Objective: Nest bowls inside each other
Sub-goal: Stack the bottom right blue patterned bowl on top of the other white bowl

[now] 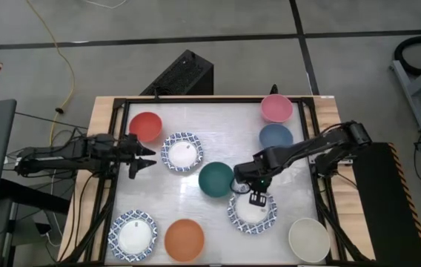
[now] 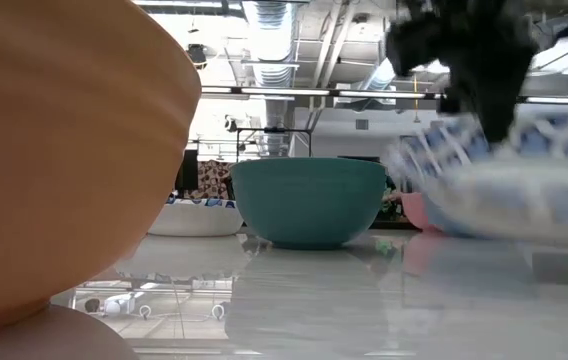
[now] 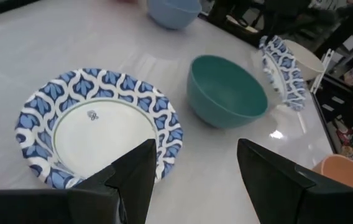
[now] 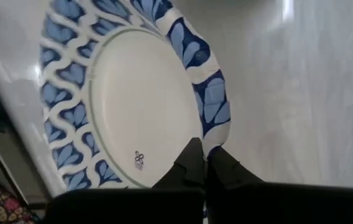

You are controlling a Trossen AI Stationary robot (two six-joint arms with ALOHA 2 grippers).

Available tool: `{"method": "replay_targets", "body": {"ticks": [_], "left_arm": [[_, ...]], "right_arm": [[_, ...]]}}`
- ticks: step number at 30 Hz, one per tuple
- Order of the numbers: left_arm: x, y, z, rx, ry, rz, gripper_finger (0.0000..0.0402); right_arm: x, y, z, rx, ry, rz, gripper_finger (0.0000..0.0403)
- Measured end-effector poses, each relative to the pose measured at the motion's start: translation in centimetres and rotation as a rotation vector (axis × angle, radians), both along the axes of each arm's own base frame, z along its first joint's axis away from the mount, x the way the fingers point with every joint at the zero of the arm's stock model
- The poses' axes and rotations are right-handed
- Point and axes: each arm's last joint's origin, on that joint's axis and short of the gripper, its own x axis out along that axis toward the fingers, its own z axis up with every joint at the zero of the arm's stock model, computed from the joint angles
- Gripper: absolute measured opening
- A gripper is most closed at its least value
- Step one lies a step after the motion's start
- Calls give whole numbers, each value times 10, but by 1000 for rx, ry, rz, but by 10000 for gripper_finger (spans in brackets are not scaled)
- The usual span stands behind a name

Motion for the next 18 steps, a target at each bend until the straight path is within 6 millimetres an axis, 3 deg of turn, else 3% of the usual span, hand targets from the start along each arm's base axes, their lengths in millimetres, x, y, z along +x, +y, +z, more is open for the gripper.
{"method": "replay_targets", "body": {"ticks": [5, 9, 18], "left_arm": [[-1, 0, 6, 27, -18, 0, 214], [-1, 0, 6, 28, -17, 3, 214], [-2, 5, 6, 128, 2, 164, 214]], "right_arm": [[6, -10, 48, -8, -160, 11, 7], [12, -25, 74, -47, -259, 17, 7], [47, -79, 95, -158, -634, -33, 10]]}}
